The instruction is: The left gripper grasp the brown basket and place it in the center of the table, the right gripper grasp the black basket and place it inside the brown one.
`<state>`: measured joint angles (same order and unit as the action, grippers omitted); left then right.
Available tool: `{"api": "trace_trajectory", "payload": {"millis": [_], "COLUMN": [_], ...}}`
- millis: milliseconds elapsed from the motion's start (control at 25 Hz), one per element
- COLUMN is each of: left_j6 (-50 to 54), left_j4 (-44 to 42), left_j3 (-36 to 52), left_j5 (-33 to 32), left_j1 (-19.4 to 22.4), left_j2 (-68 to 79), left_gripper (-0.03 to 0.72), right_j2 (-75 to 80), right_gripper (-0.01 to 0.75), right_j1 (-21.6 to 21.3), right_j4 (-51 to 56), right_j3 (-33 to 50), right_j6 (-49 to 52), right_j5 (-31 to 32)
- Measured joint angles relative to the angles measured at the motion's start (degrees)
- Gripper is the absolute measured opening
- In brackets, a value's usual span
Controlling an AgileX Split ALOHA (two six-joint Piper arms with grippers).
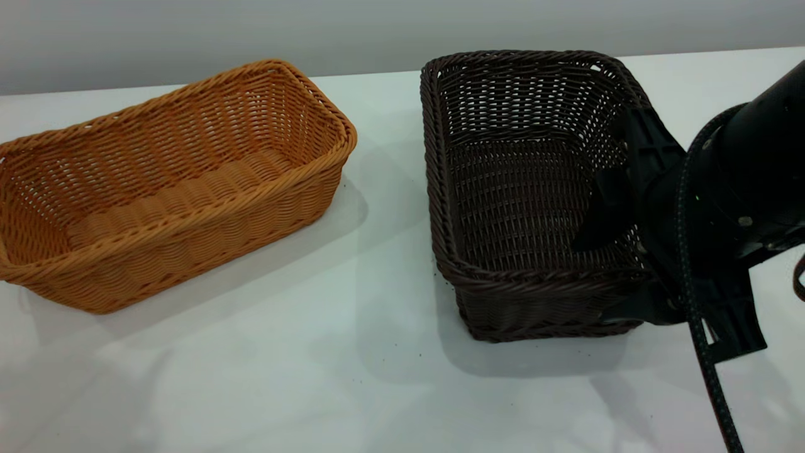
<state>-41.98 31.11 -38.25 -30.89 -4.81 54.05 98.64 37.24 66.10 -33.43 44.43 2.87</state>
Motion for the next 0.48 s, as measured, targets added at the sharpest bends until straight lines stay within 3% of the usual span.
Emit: {"api": "trace_trajectory", "payload": {"millis": [480], "left_j6": [-0.07], "left_j4": [0.00], "left_j3": [0.05], "left_j5": [-1.18], "left_j1": [0.00], "left_j2": [0.00], "left_gripper": [0.456], "right_j2": [6.66], "right_gripper": [0.440], "right_j1": [0.00], "right_j4": [0.14], "right_j3": [-6.07], "right_j6": [-0.37], "right_j5": [0.73]}}
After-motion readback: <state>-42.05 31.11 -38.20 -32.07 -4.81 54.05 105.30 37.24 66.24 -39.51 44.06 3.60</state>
